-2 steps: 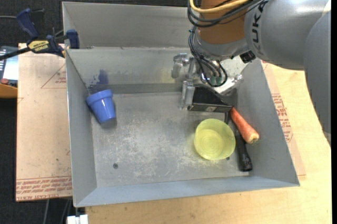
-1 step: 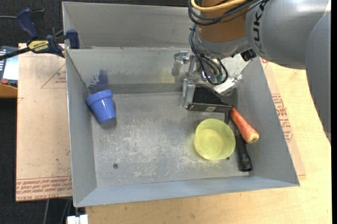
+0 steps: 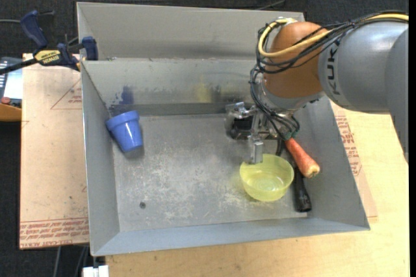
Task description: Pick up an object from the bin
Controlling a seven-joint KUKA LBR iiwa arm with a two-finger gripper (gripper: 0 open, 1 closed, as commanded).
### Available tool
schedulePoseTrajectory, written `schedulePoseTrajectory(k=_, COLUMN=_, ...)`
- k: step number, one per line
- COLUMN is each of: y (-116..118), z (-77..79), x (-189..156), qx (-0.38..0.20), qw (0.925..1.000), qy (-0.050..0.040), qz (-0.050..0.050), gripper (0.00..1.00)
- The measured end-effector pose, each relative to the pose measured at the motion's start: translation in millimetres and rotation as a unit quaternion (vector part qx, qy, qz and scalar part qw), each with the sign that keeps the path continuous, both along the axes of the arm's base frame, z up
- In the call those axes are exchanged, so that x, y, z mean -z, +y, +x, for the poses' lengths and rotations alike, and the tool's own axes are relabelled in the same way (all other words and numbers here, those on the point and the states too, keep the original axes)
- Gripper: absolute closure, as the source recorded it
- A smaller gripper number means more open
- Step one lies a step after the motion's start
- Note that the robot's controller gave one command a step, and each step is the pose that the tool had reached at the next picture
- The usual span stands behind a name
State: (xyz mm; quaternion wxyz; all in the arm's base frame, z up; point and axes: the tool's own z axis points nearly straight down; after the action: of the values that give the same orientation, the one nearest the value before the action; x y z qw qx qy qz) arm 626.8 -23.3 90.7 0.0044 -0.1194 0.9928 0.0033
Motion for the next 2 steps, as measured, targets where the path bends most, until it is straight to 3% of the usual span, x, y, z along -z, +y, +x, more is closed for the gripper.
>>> schedulePoseTrajectory(k=1, y=-15.4, z=7.9, x=-64.7, qx=0.08, qw=0.9968, qy=-0.0044, qz=-0.001, gripper=0.0)
schedulePoseTrajectory(k=2, y=-33.7, z=-48.1, x=-13.2, qx=-0.215, qw=0.9767, qy=0.0009, qz=0.0, gripper=0.0)
